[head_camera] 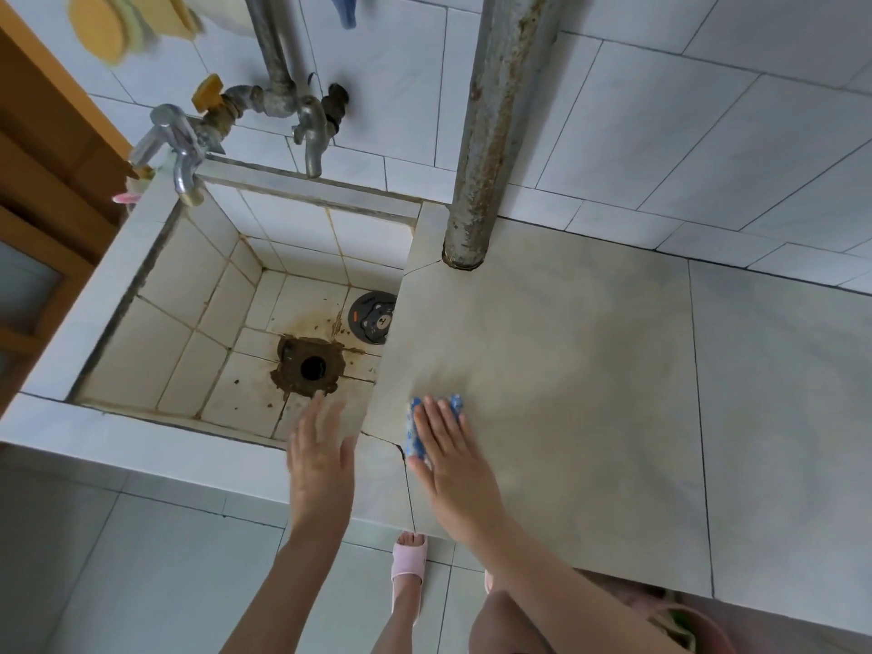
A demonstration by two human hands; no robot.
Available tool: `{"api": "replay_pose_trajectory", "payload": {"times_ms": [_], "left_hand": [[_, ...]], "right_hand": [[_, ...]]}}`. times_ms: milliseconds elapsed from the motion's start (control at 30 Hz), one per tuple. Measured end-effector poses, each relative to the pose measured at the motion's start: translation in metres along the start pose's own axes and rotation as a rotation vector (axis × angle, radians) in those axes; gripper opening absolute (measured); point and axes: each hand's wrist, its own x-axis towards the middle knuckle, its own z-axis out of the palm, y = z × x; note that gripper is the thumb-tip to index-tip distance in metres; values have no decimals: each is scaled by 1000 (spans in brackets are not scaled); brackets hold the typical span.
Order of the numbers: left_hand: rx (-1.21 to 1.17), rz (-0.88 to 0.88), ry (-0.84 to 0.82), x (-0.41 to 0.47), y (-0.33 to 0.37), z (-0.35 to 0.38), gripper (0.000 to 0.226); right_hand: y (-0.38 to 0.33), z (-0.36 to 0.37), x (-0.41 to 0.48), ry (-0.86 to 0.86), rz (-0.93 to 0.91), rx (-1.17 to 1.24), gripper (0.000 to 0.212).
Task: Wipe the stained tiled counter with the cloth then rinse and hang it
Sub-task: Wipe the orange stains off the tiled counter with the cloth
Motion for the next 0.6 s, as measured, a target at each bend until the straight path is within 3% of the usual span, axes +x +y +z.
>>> {"api": "replay_pose_trajectory", "payload": {"times_ms": [100,200,333,600], "left_hand": [[124,-174,-27,-17,-30,-6,58],[67,-327,-56,-30,-47,-15,71],[74,-314,-47,-34,-52,-19,78],[155,-275,-52,-34,-53,-13,74]], "right_hand": [[-31,14,-14,-25,-101,-2,55],[-58,32,-33,-57,-228,-55,51],[-48,29,-29,-12,-274,-111,49],[12,-13,73,37,41,-166,55]]}}
